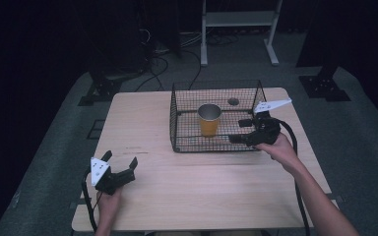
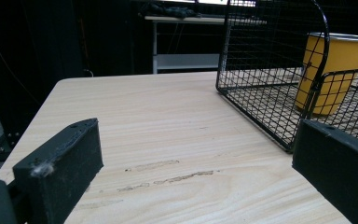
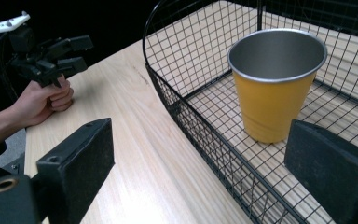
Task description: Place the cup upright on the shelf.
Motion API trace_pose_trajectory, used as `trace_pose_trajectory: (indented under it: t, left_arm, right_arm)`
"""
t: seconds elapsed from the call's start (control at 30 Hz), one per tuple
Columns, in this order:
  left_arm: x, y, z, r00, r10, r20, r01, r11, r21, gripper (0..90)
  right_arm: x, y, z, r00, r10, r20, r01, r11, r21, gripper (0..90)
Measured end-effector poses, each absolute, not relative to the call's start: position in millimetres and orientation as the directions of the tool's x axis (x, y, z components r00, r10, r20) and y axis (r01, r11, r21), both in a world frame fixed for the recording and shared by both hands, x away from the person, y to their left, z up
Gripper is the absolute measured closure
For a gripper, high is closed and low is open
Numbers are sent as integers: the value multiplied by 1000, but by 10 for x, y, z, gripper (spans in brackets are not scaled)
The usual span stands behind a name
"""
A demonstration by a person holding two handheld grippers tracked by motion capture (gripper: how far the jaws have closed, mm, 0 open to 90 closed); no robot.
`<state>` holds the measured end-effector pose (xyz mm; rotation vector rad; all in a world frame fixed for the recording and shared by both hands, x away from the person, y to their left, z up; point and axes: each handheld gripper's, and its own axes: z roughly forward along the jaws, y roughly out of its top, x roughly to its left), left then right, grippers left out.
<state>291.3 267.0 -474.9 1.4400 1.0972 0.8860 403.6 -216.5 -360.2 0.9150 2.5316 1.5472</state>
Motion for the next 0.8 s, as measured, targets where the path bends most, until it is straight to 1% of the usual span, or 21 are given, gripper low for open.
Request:
trace_pose_trajectory:
  t: [0.8]
  left_arm:
    - [2913,2667,-4749,299,953,-41,159,-8,987,8]
  right_arm:
    - [3801,-2064,-3790,-847,447,286,458,342,821,76]
